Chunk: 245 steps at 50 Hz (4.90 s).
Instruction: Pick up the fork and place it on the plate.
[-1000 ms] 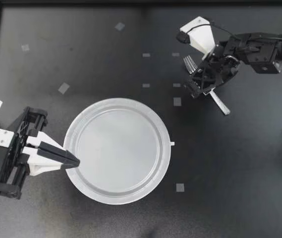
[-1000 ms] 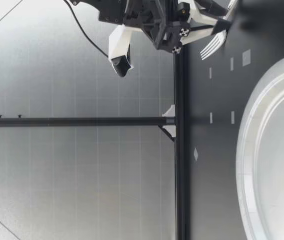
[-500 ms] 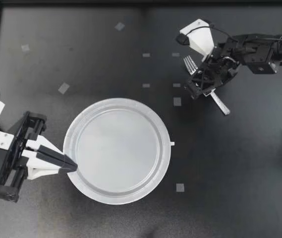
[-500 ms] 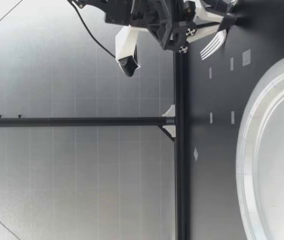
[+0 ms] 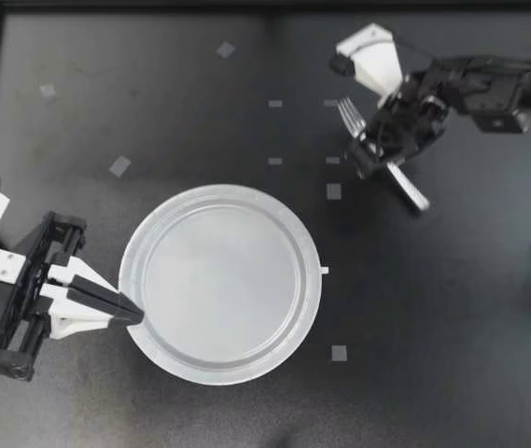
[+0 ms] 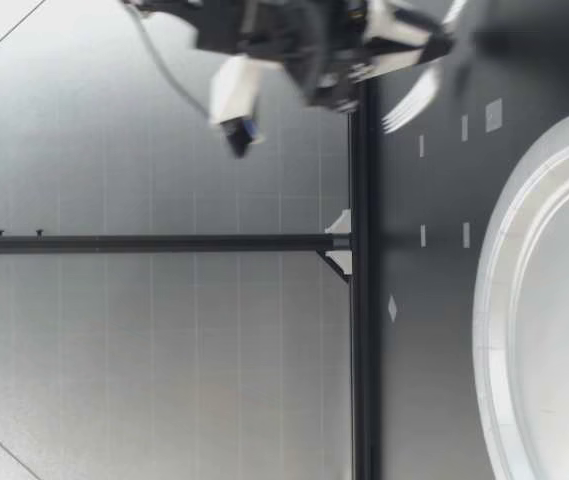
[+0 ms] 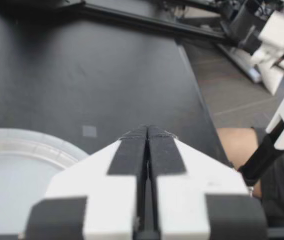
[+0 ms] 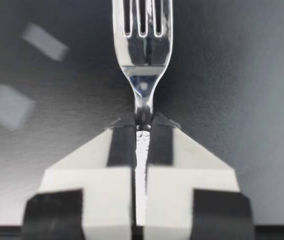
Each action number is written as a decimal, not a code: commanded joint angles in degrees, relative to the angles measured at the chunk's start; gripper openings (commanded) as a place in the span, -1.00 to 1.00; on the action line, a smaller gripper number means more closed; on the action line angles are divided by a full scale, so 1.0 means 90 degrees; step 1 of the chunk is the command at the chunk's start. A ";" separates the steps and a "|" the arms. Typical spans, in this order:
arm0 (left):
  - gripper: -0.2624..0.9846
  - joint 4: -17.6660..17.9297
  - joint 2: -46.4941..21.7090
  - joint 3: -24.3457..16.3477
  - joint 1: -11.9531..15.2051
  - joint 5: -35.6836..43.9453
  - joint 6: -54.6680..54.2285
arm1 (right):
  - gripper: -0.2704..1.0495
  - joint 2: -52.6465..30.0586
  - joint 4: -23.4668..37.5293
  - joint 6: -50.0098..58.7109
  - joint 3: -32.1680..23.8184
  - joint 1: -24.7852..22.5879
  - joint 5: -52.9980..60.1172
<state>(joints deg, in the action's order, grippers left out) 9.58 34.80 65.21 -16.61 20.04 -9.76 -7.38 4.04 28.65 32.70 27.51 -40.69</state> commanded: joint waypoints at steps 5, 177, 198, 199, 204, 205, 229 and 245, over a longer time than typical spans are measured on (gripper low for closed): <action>-0.63 0.0029 -0.0010 0.0195 0.0361 0.0615 0.0049 | -0.71 0.1396 -0.0068 -0.0576 -0.0928 -0.0127 -0.0371; -0.50 0.0459 -0.1104 -0.1191 0.0586 -0.0576 0.0762 | 0.59 0.2568 -0.0957 -0.2373 0.1484 -0.2773 0.8271; -0.50 0.0469 -0.0615 -0.0137 0.0332 0.0215 -0.0420 | 0.60 0.2881 -0.1182 -0.1641 0.1914 -0.2783 0.6729; -0.50 0.0469 -0.0596 -0.0117 0.0322 0.0205 -0.0469 | 0.60 0.2891 -0.1182 -0.1631 0.1924 -0.2783 0.6699; -0.50 0.0469 -0.0566 0.0010 0.0273 0.0098 -0.0664 | 0.60 0.2959 -0.1182 -0.1602 0.2002 -0.2783 0.6670; -0.50 0.0469 -0.0576 0.0029 0.0254 0.0068 -0.0693 | 0.60 0.2979 -0.1182 -0.1592 0.2021 -0.2783 0.6670; -0.50 0.0479 -0.1348 0.0146 -0.0293 -0.2129 -0.1621 | 0.60 0.3291 -0.1221 -0.1348 0.2275 -0.2783 0.6143; -0.50 0.0488 -0.2168 0.0518 -0.0732 -0.1436 -0.2041 | 0.60 0.3242 -0.1230 -0.1318 0.2256 -0.2783 0.6191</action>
<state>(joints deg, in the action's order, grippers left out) 14.06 16.17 69.52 -22.24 4.13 -27.95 21.53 -6.94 16.70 53.96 2.20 14.41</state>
